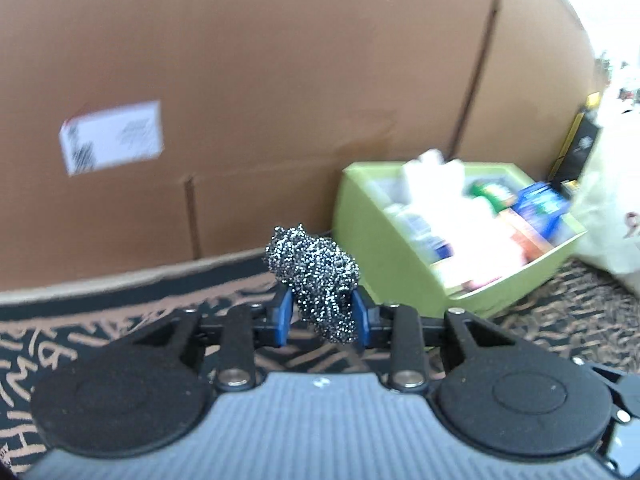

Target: Organize objects

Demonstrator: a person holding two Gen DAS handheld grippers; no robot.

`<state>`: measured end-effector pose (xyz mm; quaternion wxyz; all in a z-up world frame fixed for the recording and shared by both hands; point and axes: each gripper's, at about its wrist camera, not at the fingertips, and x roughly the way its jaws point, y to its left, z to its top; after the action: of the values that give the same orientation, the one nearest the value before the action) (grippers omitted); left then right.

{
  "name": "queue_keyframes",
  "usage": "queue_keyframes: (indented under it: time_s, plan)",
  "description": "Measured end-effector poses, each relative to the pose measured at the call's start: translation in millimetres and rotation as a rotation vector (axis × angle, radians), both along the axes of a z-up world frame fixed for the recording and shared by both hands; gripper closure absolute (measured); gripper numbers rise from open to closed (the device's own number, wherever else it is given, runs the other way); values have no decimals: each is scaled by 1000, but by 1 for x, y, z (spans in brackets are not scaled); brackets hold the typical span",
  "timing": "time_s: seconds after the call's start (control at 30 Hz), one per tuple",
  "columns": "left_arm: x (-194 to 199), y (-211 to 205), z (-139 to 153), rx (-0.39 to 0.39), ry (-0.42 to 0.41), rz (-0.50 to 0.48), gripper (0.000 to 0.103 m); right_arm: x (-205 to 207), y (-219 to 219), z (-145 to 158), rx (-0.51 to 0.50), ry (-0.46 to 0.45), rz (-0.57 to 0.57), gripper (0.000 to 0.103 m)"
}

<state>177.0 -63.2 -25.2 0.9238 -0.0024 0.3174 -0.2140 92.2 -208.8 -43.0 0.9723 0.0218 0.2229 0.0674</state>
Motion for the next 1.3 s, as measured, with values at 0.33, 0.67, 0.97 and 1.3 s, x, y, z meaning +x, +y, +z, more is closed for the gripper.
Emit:
queue_keyframes:
  time_s: [0.33, 0.67, 0.97, 1.3]
  plan:
    - [-14, -74, 60, -18, -111, -129, 72, 3, -75, 33, -22, -162, -171, 51]
    - [37, -124, 50, -30, -127, -110, 63, 70, -121, 23, -64, -203, -178, 40]
    - [7, -88, 25, -67, -187, -14, 0, 46, -127, -5, -72, -195, -218, 16]
    - [-86, -48, 21, -5, -182, 99, 0, -28, -101, 1, 15, -143, -179, 7]
